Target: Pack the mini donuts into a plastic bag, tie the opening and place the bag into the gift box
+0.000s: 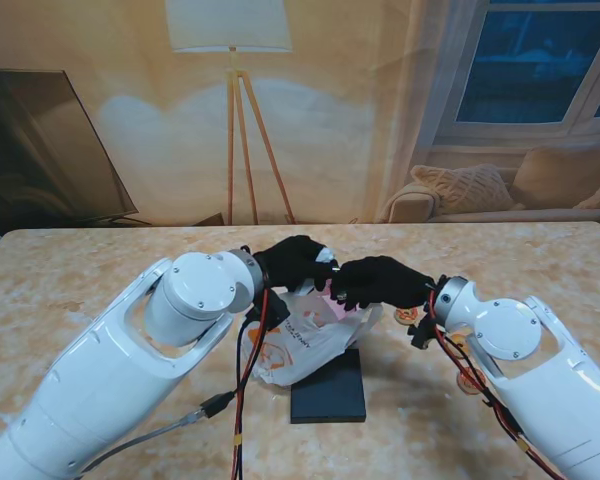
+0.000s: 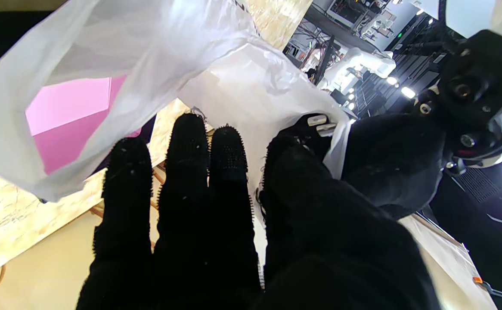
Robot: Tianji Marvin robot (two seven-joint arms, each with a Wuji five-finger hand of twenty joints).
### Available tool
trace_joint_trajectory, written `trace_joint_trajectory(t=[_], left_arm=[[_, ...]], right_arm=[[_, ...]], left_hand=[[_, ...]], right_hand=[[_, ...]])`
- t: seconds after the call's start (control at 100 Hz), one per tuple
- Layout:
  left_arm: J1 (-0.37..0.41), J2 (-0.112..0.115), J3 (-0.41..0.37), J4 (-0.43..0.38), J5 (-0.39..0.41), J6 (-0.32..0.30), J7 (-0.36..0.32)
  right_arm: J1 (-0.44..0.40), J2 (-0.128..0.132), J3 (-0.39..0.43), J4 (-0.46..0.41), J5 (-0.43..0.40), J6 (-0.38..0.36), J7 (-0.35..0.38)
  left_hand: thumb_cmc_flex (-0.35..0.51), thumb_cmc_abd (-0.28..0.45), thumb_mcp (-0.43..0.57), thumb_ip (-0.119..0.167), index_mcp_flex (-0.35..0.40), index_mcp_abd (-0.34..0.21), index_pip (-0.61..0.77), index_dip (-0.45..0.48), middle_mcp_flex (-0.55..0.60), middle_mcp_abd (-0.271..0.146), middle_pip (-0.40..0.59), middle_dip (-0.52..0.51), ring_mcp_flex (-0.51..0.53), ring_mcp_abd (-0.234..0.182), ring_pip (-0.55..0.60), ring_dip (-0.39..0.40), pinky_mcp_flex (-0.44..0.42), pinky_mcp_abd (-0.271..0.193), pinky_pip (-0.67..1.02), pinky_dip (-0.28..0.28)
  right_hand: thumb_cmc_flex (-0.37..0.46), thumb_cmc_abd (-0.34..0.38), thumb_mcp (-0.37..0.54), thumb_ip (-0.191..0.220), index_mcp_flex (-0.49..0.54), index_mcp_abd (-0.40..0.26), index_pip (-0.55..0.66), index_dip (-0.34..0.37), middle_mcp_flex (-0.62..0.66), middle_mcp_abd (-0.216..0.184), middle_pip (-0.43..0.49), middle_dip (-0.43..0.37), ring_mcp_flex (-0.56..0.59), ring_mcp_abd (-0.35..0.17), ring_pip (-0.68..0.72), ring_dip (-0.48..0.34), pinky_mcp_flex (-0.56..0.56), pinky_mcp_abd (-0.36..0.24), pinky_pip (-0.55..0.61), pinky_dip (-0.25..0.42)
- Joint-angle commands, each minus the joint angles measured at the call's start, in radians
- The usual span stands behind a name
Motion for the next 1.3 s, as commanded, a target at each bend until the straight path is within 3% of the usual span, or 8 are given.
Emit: trace_joint_trajectory(t=[0.0, 0.09, 0.32, 0.45, 0.58, 0.74, 0.96, 1.29], left_arm=[[0.003, -0.007, 0.005, -0.015, -0.005, 0.002, -0.021], [0.005, -0.009, 0.002, -0.015, -0.012, 0.007, -0.016], [0.017, -0.014, -0.015, -0.027, -0.061, 0.033, -0.01], [0.017, -0.016, -0.017, -0.027, -0.063, 0.035, -0.006], [0.016, -0.018, -0.016, -0.024, -0.062, 0.035, -0.001], [0.008, -0.022, -0.007, -0.015, -0.05, 0.038, 0.009], [0.0, -0.029, 0.004, -0.01, -0.055, 0.053, 0.02], [-0.002, -0.029, 0.014, -0.013, -0.056, 0.06, 0.018]], right_arm=[[-0.011, -0.007, 0.009, 0.006, 0.001, 0.005, 0.0], [-0.005, -0.01, 0.007, 0.025, -0.004, -0.021, -0.021], [0.055, -0.029, -0.041, 0.151, 0.003, -0.2, -0.116], [0.062, -0.032, -0.052, 0.157, 0.037, -0.179, -0.103], [0.049, -0.028, -0.049, 0.122, 0.05, -0.101, -0.068], [0.017, -0.017, -0.034, 0.048, 0.03, -0.005, -0.022], [0.027, 0.006, -0.045, 0.013, 0.017, 0.063, 0.082], [0.073, 0.004, -0.111, 0.041, -0.022, 0.089, 0.073]], left_hand=[[0.033, -0.01, -0.001, -0.002, 0.037, -0.071, 0.065, 0.031, -0.021, -0.023, -0.006, -0.009, -0.015, 0.03, -0.011, -0.013, -0.01, 0.013, -0.008, 0.018], [0.033, -0.01, 0.0, -0.002, 0.037, -0.073, 0.065, 0.032, -0.021, -0.024, -0.005, -0.009, -0.016, 0.029, -0.013, -0.013, -0.011, 0.014, -0.012, 0.019], [0.033, -0.009, -0.001, -0.001, 0.036, -0.073, 0.064, 0.033, -0.023, -0.024, -0.003, -0.01, -0.016, 0.026, -0.015, -0.012, -0.01, 0.014, -0.014, 0.022], [0.033, -0.008, -0.002, -0.001, 0.035, -0.078, 0.064, 0.033, -0.026, -0.026, -0.003, -0.01, -0.019, 0.025, -0.018, -0.012, -0.014, 0.012, -0.019, 0.022], [0.033, -0.01, 0.002, 0.0, 0.031, -0.078, 0.063, 0.033, -0.032, -0.026, -0.005, -0.011, -0.028, 0.025, -0.024, -0.012, -0.024, 0.01, -0.031, 0.021], [0.033, -0.012, 0.009, -0.001, 0.029, -0.08, 0.06, 0.031, -0.037, -0.027, -0.008, -0.012, -0.032, 0.023, -0.031, -0.012, -0.028, 0.009, -0.038, 0.022], [0.033, -0.015, 0.018, -0.002, 0.031, -0.078, 0.055, 0.025, -0.039, -0.02, -0.022, -0.017, -0.032, 0.029, -0.047, -0.018, -0.027, 0.009, -0.04, 0.025], [0.033, -0.022, 0.023, -0.003, 0.04, -0.081, 0.053, 0.027, -0.031, -0.012, -0.05, -0.032, -0.025, 0.052, -0.059, -0.02, 0.011, -0.016, 0.002, 0.041]], right_hand=[[0.022, -0.029, 0.061, -0.003, 0.002, -0.051, 0.058, 0.052, -0.007, -0.031, 0.002, 0.019, -0.022, -0.003, 0.011, 0.028, -0.029, 0.005, -0.007, 0.019], [-0.029, -0.01, 0.034, -0.016, 0.004, -0.059, 0.061, 0.059, -0.021, -0.037, 0.001, 0.018, -0.049, -0.003, 0.005, 0.032, -0.062, 0.003, -0.021, 0.022], [-0.059, 0.119, -0.283, 0.038, 0.025, -0.115, 0.074, 0.1, -0.022, -0.088, 0.029, -0.007, -0.089, -0.041, -0.037, 0.023, -0.136, -0.055, -0.147, 0.032], [-0.034, 0.12, -0.305, 0.047, 0.028, -0.108, 0.074, 0.099, -0.02, -0.084, 0.033, -0.007, -0.082, -0.039, -0.033, 0.021, -0.115, -0.057, -0.144, 0.034], [0.043, 0.101, -0.264, 0.05, 0.003, -0.074, 0.065, 0.072, -0.007, -0.059, 0.047, 0.0, -0.032, -0.018, 0.025, 0.047, -0.031, -0.049, -0.047, 0.069], [0.046, 0.039, -0.039, 0.043, -0.017, -0.016, 0.048, 0.045, -0.011, -0.007, 0.071, 0.022, 0.039, -0.004, 0.101, 0.089, 0.114, -0.009, 0.122, 0.159], [0.084, 0.004, 0.041, 0.054, -0.017, 0.003, 0.02, 0.029, 0.0, 0.012, 0.049, 0.034, 0.068, -0.01, 0.103, 0.093, 0.19, -0.051, 0.123, 0.191], [0.121, -0.048, 0.087, 0.054, 0.022, 0.01, -0.034, 0.027, 0.058, 0.009, 0.003, -0.004, 0.139, -0.027, 0.051, 0.04, 0.329, -0.166, 0.101, 0.156]])
